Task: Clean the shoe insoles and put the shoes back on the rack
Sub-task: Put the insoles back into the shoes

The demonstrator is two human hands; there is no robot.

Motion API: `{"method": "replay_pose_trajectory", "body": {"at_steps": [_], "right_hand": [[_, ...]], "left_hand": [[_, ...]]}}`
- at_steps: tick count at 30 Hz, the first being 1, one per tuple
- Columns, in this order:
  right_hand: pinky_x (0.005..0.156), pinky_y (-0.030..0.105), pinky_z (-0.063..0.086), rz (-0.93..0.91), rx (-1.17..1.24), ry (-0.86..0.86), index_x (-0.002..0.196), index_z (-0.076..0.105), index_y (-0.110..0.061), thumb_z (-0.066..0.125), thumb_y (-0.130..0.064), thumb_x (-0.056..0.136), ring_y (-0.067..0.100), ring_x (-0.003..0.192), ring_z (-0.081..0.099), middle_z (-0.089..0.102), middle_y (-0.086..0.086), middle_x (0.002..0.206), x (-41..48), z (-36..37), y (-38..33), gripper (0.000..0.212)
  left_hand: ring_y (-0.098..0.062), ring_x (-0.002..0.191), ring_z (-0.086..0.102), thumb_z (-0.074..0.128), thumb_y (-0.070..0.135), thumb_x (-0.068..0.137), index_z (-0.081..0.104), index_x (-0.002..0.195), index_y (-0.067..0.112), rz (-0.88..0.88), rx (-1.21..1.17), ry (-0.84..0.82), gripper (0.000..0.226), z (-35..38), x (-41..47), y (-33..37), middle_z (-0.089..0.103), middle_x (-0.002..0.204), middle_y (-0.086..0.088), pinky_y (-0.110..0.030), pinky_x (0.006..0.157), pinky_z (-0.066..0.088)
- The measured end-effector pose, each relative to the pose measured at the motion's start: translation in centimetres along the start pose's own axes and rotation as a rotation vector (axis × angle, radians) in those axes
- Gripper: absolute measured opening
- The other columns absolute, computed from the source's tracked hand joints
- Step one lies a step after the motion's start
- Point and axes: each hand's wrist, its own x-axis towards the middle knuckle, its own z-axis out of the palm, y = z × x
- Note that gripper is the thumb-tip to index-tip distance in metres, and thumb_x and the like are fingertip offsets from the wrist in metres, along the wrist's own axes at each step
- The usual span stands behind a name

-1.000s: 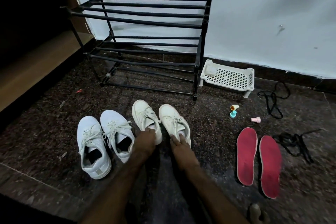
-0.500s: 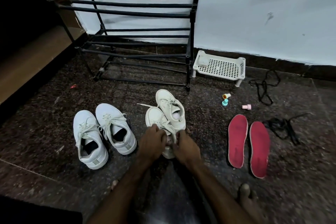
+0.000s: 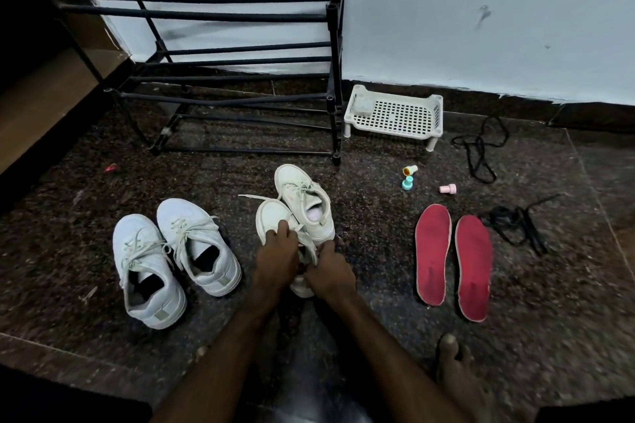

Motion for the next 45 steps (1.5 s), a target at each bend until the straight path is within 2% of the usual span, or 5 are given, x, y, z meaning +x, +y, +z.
{"method": "replay_pose_trajectory", "body": {"at_steps": [7,18,25,29,45], "right_hand": [[0.085,0.039,0.047,-0.023,0.066,0.04,0.118,0.043,-0.01,0.058,-0.035,0.086,0.038,0.107,0.06,0.062,0.018,0.116,-0.1,0.8,-0.6,0.043],[0.079,0.036,0.05,-0.066,0.138,-0.02,0.108,0.053,-0.014,0.066,-0.035,0.085,0.03,0.097,0.065,0.068,0.012,0.103,0.2,-0.4,3.7,0.034],[0.084,0.04,0.047,0.303,0.064,0.44,0.104,0.057,-0.004,0.058,-0.029,0.089,0.036,0.101,0.062,0.065,0.02,0.108,1.0,-7.0,13.6,0.029],[0.094,0.042,0.041,0.451,-0.103,0.358,0.117,0.046,0.001,0.066,-0.035,0.084,0.04,0.114,0.054,0.056,0.024,0.122,0.7,-7.3,18.7,0.052],[0.074,0.041,0.052,0.12,0.308,0.413,0.107,0.068,-0.003,0.06,-0.021,0.092,0.037,0.082,0.068,0.071,0.021,0.085,0.9,-13.0,11.0,0.025]], "left_hand": [[-0.037,0.092,0.057,0.06,0.012,0.084,0.055,0.097,0.004,-0.057,-0.232,0.073,0.016,0.1,-1.2,-2.3,0.052,0.106,-0.015,-0.048,0.063,0.047],[-0.034,0.1,0.06,0.05,0.032,0.094,0.054,0.106,0.01,0.059,-0.084,-0.051,0.026,-2.0,-0.6,0.1,0.054,0.111,-0.009,-0.044,0.073,0.046],[-0.04,0.088,0.061,0.062,0.026,0.084,0.059,0.088,0.003,0.05,-0.274,0.005,0.023,-1.4,-0.2,0.2,0.058,0.095,-0.016,-0.045,0.07,0.047],[-0.038,0.083,0.061,0.068,0.024,0.079,0.062,0.079,0.006,0.048,-0.351,-0.014,0.02,-1.2,-0.6,-0.4,0.061,0.086,-0.016,-0.043,0.068,0.048],[-0.015,0.064,0.062,0.079,0.025,0.072,0.069,0.061,0.012,-0.212,-0.626,-0.031,0.02,-3.2,0.2,-1.7,0.069,0.066,0.0,-0.024,0.061,0.042]]}}
